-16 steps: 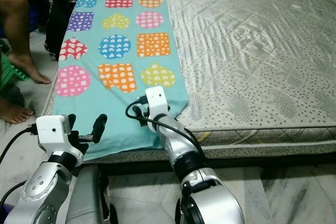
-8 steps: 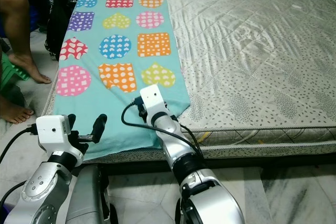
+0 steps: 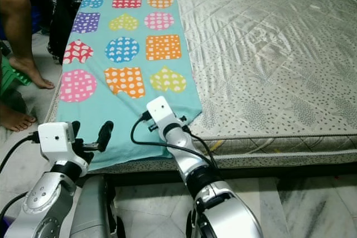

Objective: Clean up the room

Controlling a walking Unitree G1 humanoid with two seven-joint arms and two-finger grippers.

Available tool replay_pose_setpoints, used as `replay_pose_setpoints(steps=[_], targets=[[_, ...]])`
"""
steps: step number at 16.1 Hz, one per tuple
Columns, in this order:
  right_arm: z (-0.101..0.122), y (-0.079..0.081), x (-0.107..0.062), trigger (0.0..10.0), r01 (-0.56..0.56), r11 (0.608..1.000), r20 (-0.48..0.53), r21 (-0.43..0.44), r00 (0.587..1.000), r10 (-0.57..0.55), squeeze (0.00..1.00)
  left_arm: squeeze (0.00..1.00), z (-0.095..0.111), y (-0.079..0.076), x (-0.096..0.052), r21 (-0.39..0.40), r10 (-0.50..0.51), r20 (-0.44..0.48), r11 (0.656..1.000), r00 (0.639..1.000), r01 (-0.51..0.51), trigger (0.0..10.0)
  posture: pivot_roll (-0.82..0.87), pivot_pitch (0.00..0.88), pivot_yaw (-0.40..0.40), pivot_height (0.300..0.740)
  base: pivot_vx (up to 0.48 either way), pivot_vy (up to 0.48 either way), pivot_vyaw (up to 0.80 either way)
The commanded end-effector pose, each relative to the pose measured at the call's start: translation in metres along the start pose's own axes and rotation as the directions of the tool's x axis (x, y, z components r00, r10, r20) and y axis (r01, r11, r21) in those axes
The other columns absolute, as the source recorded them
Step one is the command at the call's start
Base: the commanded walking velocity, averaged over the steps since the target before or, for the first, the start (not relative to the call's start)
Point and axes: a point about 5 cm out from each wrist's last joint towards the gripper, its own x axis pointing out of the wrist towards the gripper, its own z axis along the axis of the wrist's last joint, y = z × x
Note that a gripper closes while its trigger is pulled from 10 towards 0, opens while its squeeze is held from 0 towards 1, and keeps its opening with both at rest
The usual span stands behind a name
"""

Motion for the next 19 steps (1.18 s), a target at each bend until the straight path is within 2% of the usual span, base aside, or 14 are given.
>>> replay_pose_setpoints(steps=[1, 3, 4, 5, 6, 7, 9, 10, 19], targets=[[-0.0069, 0.0068, -0.0023, 0.4, -0.021, 1.000, -0.014, -0.014, 1.000, 0.020, 0.00, 0.00, -0.0025, 0.0034, -0.0006, 0.005, 0.020, -0.014, 1.000, 1.000, -0.020, 10.0, 0.02, 0.175, -0.005, 0.550, 0.000, 0.000, 0.00], [-0.0080, 0.0096, -0.0032, 0.6, -0.031, 0.999, -0.012, -0.024, 0.999, 0.031, 0.00, 0.00, -0.0025, 0.0033, -0.0004, 0.005, 0.020, -0.014, 1.000, 1.000, -0.020, 10.0, 0.02, 0.175, -0.005, 0.550, 0.000, 0.000, 0.00], [-0.0097, 0.0126, -0.0039, 1.4, -0.040, 0.999, -0.016, -0.026, 0.999, 0.040, 0.00, 0.00, -0.0026, 0.0032, -0.0003, 0.004, 0.020, -0.014, 1.000, 1.000, -0.020, 10.0, 0.01, 0.175, -0.005, 0.550, 0.000, 0.000, 0.00], [-0.0110, 0.0144, -0.0044, 3.5, -0.043, 0.999, -0.020, -0.030, 0.999, 0.042, 0.00, 0.00, -0.0026, 0.0031, -0.0003, 0.004, 0.020, -0.014, 1.000, 1.000, -0.020, 10.0, 0.01, 0.175, -0.005, 0.550, 0.000, 0.000, 0.00], [-0.0112, 0.0148, -0.0045, 4.7, -0.043, 0.999, -0.020, -0.032, 0.999, 0.043, 0.00, 0.00, -0.0026, 0.0030, -0.0003, 0.003, 0.020, -0.014, 1.000, 1.000, -0.020, 10.0, 0.01, 0.176, -0.007, 0.550, 0.000, 0.000, 0.00], [-0.0121, 0.0159, -0.0047, 10.0, -0.045, 0.998, -0.023, -0.045, 0.999, 0.044, 0.00, 0.00, -0.0025, 0.0029, -0.0003, 0.002, 0.021, -0.014, 1.000, 1.000, -0.021, 10.0, 0.01, 0.176, -0.007, 0.550, 0.000, 0.000, 0.00], [-0.0111, 0.0159, -0.0045, 10.0, -0.054, 0.996, -0.014, -0.075, 0.999, 0.053, 0.00, 0.00, -0.0024, 0.0030, -0.0001, 0.003, 0.021, -0.013, 1.000, 1.000, -0.021, 10.0, 0.02, 0.176, -0.006, 0.550, 0.000, 0.000, 0.00], [-0.0109, 0.0160, -0.0048, 10.0, -0.058, 0.997, -0.007, -0.059, 0.998, 0.058, 1.00, 0.00, -0.0024, 0.0030, -0.0001, 0.003, 0.021, -0.013, 1.000, 1.000, -0.021, 10.0, 0.01, 0.177, -0.006, 0.550, 0.000, 0.000, 0.00], [-0.0141, 0.0087, -0.0043, 10.0, -0.002, 0.987, -0.010, -0.162, 1.000, 0.000, 1.00, 0.00, -0.0022, 0.0030, 0.0015, 0.003, 0.019, -0.011, 1.000, 1.000, -0.019, 10.0, 0.01, 0.177, -0.005, 0.550, 0.000, 0.000, 0.00]])
